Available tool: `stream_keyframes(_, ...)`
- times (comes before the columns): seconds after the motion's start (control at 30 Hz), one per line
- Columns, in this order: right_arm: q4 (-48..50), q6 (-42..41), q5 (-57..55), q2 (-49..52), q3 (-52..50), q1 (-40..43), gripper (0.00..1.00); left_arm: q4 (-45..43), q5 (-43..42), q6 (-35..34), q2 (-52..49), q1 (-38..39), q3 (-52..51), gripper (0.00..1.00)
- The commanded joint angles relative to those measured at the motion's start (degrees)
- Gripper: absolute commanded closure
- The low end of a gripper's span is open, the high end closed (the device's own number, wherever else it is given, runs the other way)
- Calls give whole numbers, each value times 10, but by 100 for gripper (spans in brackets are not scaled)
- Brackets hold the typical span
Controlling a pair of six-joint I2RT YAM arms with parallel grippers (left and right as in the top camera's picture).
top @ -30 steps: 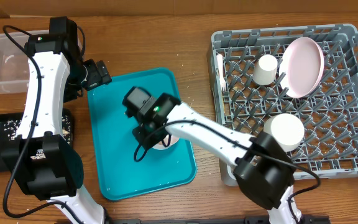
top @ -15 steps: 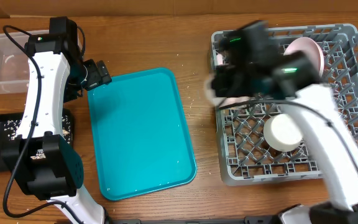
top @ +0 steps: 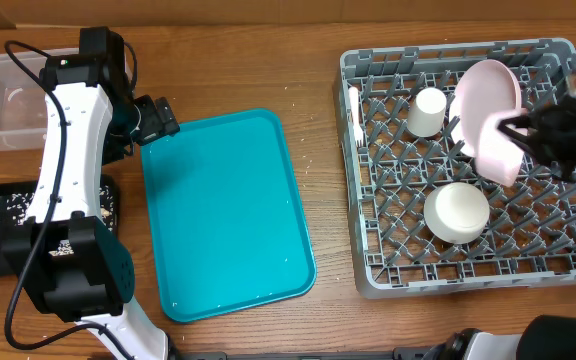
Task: Sort waste into correct bins and load items into the dishwasher rack
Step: 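Move the right gripper to the pink bowl on the tray and grip it, then carry the pink bowl into the rack's right side and lower it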
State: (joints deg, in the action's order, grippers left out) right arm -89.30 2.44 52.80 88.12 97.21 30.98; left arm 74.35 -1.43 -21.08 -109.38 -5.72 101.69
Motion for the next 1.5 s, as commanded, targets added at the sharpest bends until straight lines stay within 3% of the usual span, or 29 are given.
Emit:
stream_keyframes(0.0,-35,190,183,-21,-42,93,96,0,4,-8,11,2,11,0)
stream_keyframes(0.1,-33,249,234,-21,-113,175,96,0,4,-8,11,2,11,0)
stream_keyframes(0.4,151,246,339,-11,-282,264,96,0,4,-8,11,2,11,0)
stream_keyframes(0.83,317,239,343,43,-300,207,94,0,4,-8,11,2,11,0)
stream_keyframes(1.07,467,113,302,64,-300,163,93,0,4,-8,11,2,11,0)
stream_keyframes(1.37,494,105,279,64,-300,143,93,0,4,-8,11,2,11,0)
stream_keyframes(1.47,503,56,235,64,-300,143,93,0,4,-8,11,2,11,0)
